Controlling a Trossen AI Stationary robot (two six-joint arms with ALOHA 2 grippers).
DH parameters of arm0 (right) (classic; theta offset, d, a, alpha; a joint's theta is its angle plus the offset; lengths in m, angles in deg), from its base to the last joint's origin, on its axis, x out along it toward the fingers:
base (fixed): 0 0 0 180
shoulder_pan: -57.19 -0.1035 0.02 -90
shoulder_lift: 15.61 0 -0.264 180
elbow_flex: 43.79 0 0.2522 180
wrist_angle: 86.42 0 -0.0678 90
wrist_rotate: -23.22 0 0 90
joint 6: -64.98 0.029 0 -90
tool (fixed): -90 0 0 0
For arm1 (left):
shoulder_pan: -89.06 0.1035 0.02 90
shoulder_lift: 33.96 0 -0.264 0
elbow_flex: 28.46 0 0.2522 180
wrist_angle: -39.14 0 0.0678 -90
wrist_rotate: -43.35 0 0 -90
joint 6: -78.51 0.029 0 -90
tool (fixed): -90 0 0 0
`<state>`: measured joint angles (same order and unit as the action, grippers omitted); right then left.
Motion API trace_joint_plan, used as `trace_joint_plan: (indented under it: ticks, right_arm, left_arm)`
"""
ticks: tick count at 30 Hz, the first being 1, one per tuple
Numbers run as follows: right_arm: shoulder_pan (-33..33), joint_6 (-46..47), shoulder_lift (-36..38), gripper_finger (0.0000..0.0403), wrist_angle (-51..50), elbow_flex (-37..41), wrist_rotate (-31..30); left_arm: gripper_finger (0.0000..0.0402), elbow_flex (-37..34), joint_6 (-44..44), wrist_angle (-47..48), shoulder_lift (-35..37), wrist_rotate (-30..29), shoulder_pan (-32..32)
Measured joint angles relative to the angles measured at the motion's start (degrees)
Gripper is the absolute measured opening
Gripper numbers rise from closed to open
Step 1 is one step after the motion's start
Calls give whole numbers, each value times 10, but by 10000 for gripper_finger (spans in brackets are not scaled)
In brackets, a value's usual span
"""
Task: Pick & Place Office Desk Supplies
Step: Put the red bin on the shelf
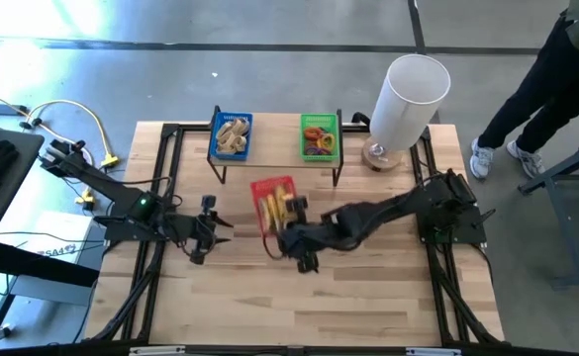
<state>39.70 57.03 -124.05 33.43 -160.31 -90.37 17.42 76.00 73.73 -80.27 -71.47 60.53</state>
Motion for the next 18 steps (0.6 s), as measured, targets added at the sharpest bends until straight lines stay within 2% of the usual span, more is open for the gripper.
trace_joint_plan:
  ticks: [3,8,18]
  right_arm:
    - [29,5,-3,3,-23,-32,-3]
    - [85,5,-2,3,-29,-75,0]
    - [184,-34,-22,3,12,-83,38]
  left_arm:
    - [159,-28,0,-48,0,0,-9]
    - [159,-42,-1,-67,-3,0,-20]
    - [159,-42,-1,-67,-5,0,-41]
